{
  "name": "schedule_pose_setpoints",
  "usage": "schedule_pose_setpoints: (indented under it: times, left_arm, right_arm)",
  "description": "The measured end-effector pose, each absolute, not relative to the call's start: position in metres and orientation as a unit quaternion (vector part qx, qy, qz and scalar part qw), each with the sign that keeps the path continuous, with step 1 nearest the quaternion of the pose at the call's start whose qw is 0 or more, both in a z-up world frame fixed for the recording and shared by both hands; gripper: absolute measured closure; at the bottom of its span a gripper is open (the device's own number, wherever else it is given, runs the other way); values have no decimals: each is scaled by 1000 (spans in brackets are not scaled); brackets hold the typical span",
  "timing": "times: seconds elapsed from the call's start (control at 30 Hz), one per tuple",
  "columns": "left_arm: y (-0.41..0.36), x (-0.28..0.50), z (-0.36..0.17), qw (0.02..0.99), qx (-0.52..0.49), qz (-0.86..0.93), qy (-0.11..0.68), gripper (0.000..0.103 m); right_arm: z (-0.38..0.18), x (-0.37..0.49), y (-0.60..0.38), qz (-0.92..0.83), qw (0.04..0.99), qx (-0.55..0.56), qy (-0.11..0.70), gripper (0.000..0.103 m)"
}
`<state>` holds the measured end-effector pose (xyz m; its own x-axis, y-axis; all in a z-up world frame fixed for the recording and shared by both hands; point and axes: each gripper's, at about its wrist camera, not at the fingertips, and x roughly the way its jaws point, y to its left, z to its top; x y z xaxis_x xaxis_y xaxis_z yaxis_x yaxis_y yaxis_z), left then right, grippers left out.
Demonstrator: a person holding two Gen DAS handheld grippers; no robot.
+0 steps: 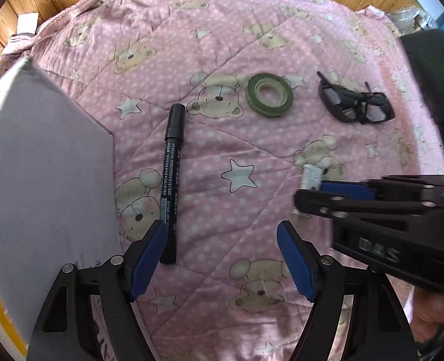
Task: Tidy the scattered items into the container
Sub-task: 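Grasp the black marker with the left gripper while the right gripper grasps the white lighter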
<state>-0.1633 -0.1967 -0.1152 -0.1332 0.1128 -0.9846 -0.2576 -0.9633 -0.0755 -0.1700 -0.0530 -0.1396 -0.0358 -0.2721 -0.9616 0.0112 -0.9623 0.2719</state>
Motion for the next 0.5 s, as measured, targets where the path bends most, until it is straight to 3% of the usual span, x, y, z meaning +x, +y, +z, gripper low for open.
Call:
schedule_pose_setpoints:
  times: [0.07, 0.3, 0.4, 0.43, 0.5]
  left_arm:
    - [-196, -167, -119, 121, -647, 751, 53, 27]
    - [-187, -177, -129, 98, -624, 771, 83, 26]
    - [-184, -177, -129, 114, -622, 771, 73, 62]
    - [-182, -177, -127, 123, -623, 769, 72, 79]
    - [-180, -175, -122, 137, -624, 766, 63, 79]
  right_arm:
    - [-131, -170, -47, -726, 85, 678, -75, 91]
    - [-131, -168, -12, -728, 58, 678, -82, 90]
    - [-134, -167, -9, -727, 56, 678, -94, 85]
    - [-135, -165, -7, -727, 53, 678, -100, 85]
    - [-137, -162, -3, -725, 48, 677, -115, 79]
